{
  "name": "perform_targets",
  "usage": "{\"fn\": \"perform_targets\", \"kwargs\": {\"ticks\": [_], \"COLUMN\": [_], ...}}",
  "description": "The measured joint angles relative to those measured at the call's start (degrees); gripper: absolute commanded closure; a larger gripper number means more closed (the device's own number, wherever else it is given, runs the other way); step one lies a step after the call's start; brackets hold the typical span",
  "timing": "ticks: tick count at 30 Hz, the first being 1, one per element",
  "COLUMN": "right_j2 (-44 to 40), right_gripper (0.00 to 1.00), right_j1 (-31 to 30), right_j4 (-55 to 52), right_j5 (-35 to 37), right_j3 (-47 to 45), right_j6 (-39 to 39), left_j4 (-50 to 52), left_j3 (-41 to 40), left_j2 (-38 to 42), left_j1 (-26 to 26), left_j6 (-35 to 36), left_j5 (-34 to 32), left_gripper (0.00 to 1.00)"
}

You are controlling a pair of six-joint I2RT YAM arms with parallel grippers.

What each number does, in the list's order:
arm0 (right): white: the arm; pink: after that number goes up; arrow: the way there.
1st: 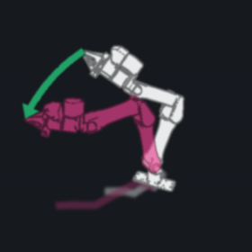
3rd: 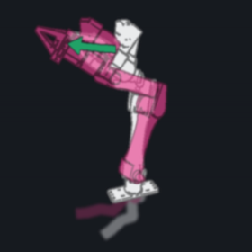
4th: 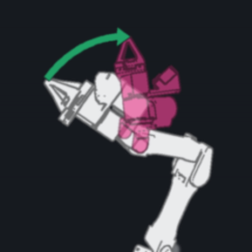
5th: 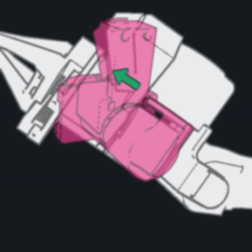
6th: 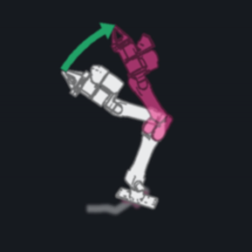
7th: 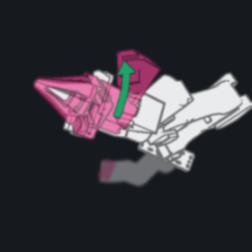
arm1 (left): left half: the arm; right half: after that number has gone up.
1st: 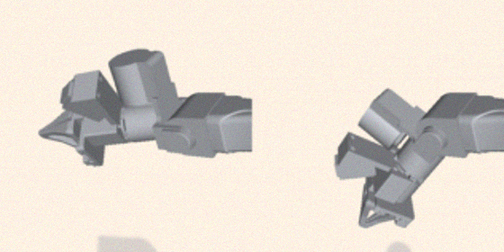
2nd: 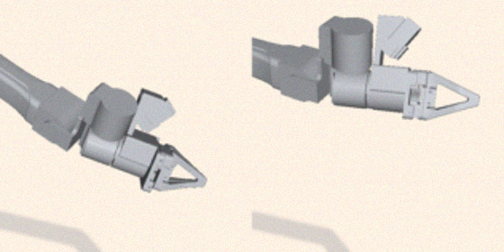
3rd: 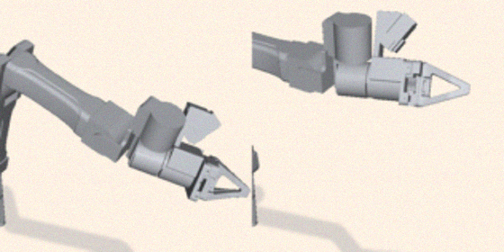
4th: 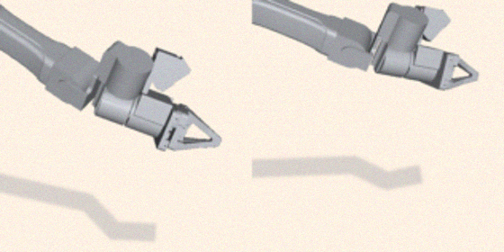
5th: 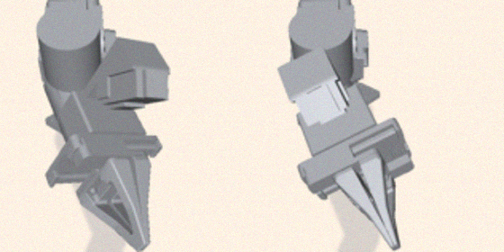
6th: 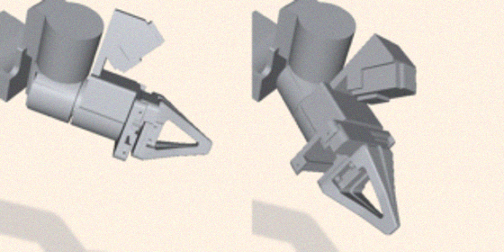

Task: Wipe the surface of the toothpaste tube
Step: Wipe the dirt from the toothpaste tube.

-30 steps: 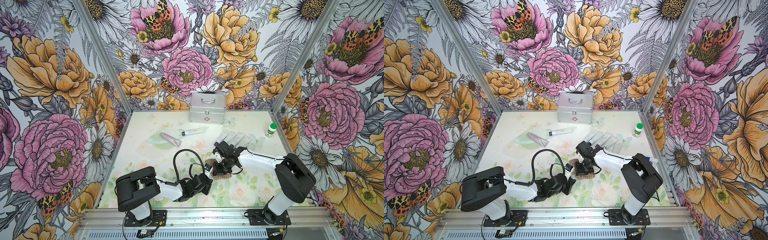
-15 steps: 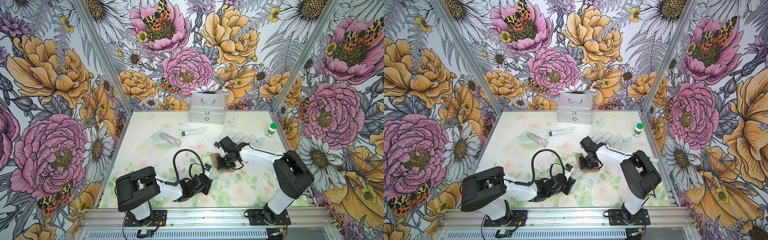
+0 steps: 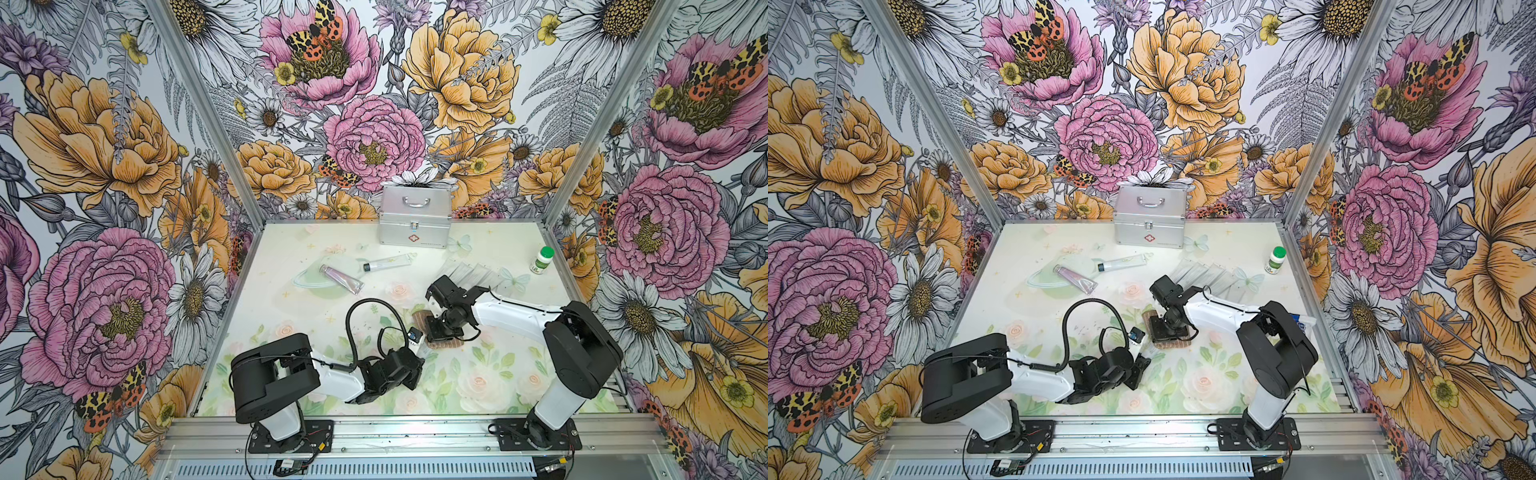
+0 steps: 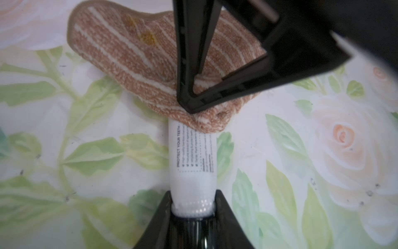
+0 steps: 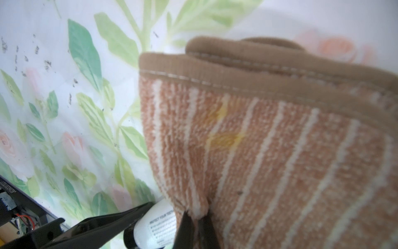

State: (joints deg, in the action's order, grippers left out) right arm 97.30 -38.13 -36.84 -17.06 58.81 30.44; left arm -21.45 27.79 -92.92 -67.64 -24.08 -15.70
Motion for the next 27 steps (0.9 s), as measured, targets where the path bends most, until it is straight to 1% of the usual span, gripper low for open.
{"fn": "perform_targets", "kwargs": {"ticks": [5, 11, 16, 19, 24, 27], "right_j2": [0.72, 2.86, 3.76, 3.78, 3.67, 3.32], "right_gripper": [1.00, 1.00, 1.00, 1.00, 1.00, 1.00], "right_j1": [-0.07, 2.89, 5.95, 6.67, 5.46, 3.54], "right_j4": [-0.20, -0.11, 1.49, 1.77, 1.77, 1.79], "right_j5": [-0.55, 0.00, 2.86, 4.70, 5.46, 5.49], "right_j3": [0.48, 1.90, 2.19, 2.19, 2.19, 2.16], "right_j6": [0.07, -1.29, -2.36, -2.71, -2.64, -1.92], "left_j4": [0.00, -0.04, -0.39, -0.46, -0.44, -0.42], "left_j3": [-0.07, -0.11, -0.42, -0.44, -0.44, -0.44], "left_j2": [0.07, 0.11, 0.20, 0.20, 0.20, 0.22], "left_j1": [0.00, 0.00, 0.04, 0.04, 0.04, 0.02], "left_j6": [-0.02, -0.02, -0.02, -0.02, -0.02, 0.00], "left_j5": [0.00, -0.04, -0.04, -0.07, -0.07, -0.07], "left_gripper": [0.74, 0.74, 0.74, 0.74, 0.74, 0.74]}}
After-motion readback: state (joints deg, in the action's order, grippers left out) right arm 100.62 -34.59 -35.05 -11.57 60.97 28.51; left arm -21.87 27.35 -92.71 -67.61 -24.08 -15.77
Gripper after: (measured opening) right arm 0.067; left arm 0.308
